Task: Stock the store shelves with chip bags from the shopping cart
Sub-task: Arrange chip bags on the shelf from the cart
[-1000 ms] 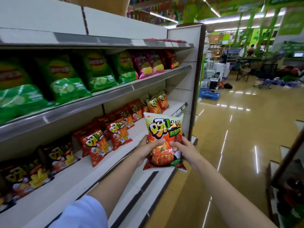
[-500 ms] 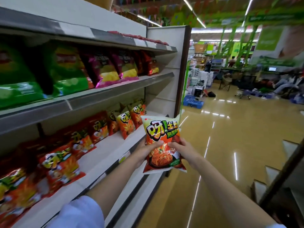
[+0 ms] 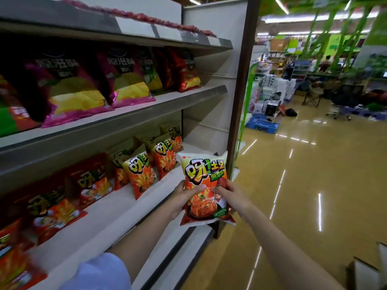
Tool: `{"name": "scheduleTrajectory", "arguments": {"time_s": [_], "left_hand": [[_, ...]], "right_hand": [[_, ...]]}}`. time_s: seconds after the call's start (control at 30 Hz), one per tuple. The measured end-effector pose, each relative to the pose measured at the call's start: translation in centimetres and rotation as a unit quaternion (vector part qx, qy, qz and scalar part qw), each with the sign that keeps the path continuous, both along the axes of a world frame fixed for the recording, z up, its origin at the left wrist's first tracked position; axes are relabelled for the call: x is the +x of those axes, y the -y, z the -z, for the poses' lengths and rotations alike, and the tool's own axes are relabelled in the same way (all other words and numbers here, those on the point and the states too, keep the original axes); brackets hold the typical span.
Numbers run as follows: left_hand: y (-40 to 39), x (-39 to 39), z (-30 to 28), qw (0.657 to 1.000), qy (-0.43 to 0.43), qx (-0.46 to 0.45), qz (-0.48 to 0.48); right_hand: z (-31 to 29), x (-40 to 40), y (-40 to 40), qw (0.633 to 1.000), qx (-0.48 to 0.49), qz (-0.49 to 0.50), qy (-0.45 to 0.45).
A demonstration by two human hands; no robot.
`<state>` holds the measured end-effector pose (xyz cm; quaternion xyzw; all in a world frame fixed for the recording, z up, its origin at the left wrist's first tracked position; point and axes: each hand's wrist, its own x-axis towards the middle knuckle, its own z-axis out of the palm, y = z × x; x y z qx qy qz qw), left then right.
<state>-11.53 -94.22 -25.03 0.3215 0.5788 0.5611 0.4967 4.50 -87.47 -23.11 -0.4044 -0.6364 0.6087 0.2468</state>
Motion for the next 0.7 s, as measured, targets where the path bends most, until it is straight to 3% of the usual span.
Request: {"name": "scheduleTrajectory", "arguments": {"time_s": [0.3, 0.53, 0.7], "left_hand": [[-12.4, -0.3, -0.2, 0.993, 0.006, 0.029, -0.117], [-17.7, -1.6, 0.2, 0.975, 0.032, -0.005, -0.219], [-20.7, -3.9, 1.9, 0.966, 0.019, -0.021, -0.255]], "right_hand": [[-0.1, -2.3, -15.6, 0.992, -0.019, -0.118, -0.031], [1.4, -5.8, -23.4, 0.979, -0.064, -0.188, -0.042], [2.9, -9.2, -28.0, 0.977, -0.033, -0.211, 0.002]]}}
